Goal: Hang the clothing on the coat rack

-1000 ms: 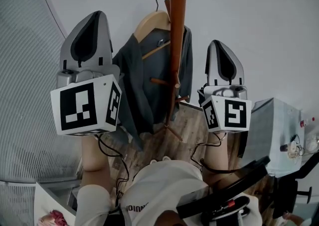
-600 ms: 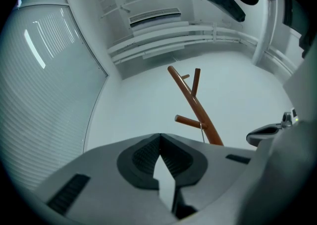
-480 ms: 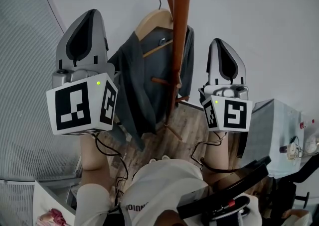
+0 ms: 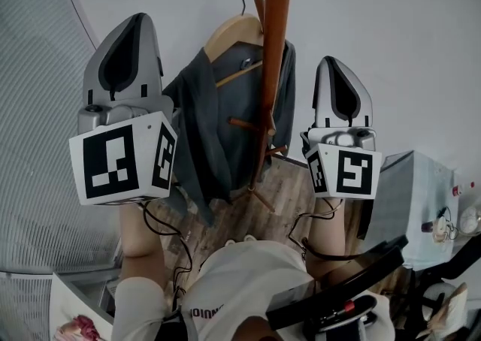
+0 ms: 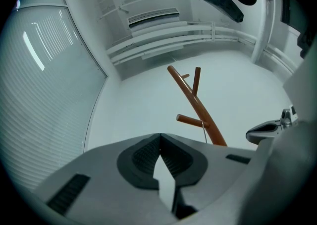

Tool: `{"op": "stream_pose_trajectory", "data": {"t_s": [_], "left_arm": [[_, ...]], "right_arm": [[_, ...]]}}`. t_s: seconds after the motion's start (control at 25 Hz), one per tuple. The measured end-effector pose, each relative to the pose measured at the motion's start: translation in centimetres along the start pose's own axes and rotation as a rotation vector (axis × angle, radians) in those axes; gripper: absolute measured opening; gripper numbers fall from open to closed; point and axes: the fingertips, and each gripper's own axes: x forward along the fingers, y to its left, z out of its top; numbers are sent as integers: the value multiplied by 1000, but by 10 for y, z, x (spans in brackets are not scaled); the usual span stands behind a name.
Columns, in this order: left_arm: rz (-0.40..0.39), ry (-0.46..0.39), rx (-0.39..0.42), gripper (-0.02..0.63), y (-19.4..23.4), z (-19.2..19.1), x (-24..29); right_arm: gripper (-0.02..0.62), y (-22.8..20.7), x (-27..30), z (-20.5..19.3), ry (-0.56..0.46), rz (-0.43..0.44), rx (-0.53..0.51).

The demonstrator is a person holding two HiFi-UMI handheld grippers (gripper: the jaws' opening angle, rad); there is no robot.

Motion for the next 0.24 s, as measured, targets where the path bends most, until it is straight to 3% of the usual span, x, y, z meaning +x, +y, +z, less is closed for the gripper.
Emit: {"op": "stream_pose_trajectory", "data": {"t_s": [0.24], "left_arm": [[8,-5,21,14,0,9,-6]], "right_arm": [[19,1,-4,6,-2,0,5]]}}
